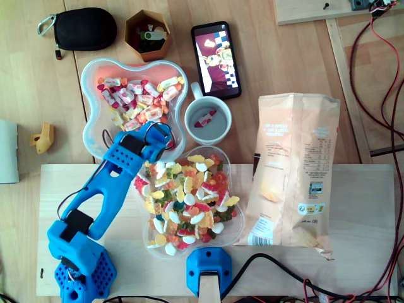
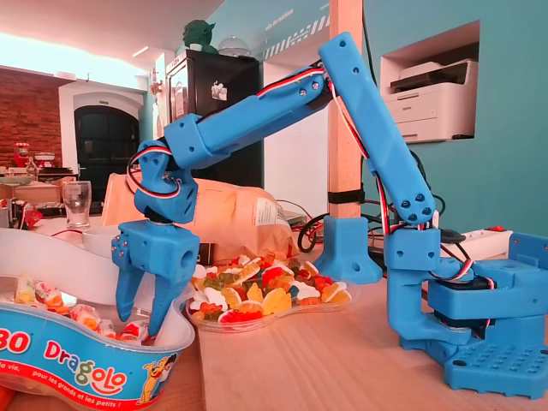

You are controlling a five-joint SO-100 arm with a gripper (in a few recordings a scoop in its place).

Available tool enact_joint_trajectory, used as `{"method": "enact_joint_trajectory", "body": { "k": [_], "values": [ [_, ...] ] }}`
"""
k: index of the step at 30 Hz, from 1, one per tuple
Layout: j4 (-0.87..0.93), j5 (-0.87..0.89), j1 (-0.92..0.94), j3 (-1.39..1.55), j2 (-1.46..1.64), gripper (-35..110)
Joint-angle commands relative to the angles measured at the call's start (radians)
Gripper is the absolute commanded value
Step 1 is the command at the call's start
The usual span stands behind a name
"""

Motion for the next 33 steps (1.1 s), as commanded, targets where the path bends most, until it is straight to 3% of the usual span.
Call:
{"method": "enact_joint_trajectory", "body": {
  "k": [1,18,33],
  "values": [
    [0.012,0.014,0.017,-0.049,0.011,22],
    [0.012,0.011,0.017,-0.06,0.005,21],
    [0.012,0.017,0.018,-0.064,0.002,0]
  ]
}}
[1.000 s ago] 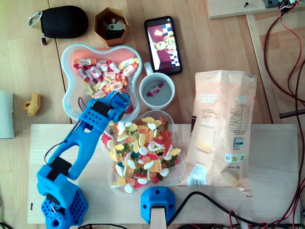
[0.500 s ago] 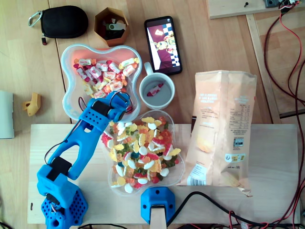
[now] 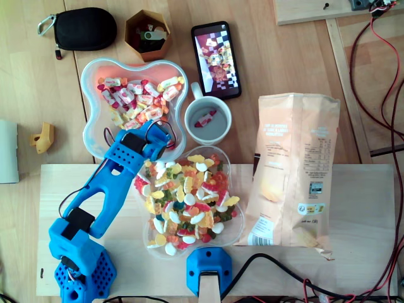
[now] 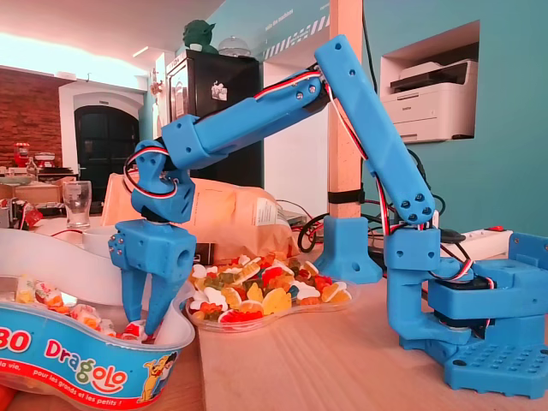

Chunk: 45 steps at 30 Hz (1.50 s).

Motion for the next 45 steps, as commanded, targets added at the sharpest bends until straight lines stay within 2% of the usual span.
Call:
{"method": "enact_joint_trajectory", "body": {
  "k": [1,34,45],
  "values": [
    [0.011,0.009,0.018,-0.035,0.018,-1],
    [0.012,0.011,0.023,-0.044,0.037,-3],
    [0.031,0.008,0.018,-0.133,0.04,-3]
  ]
}}
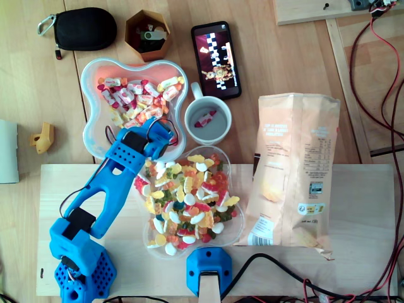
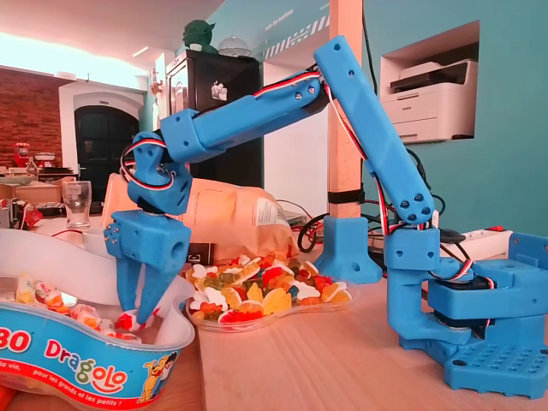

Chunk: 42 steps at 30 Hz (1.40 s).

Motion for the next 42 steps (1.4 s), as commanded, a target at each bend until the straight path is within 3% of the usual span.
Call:
{"method": "enact_joint_trajectory", "body": {
  "k": [1,9,20,42],
  "values": [
    [0.014,0.015,0.009,-0.06,0.04,-3],
    [0.021,0.02,0.008,-0.055,0.091,-3],
    [0.198,0.021,0.009,-0.064,0.169,-3],
    [0.213,0.02,0.018,-0.241,0.233,-3]
  ]
}}
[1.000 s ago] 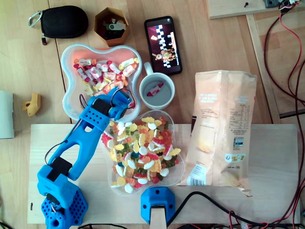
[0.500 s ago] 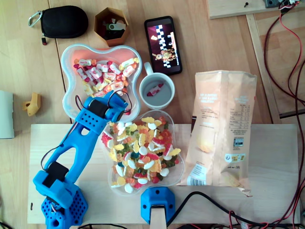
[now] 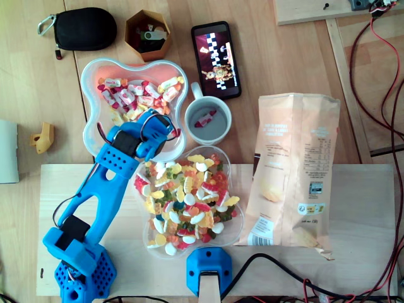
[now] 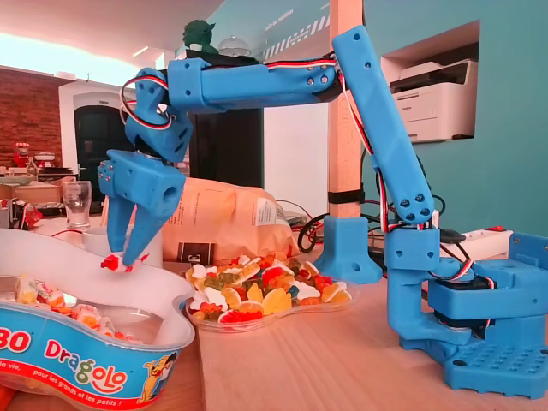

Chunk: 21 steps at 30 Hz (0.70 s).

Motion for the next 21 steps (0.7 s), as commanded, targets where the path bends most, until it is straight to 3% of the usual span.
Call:
{"method": "enact_joint_trajectory", "body": {
  "k": [1,21],
  "values": [
    [0.02,0.008,0.015,-0.055,0.124,-3],
    [0.124,-0.009,0.043,-0.173,0.189,-3]
  ]
}}
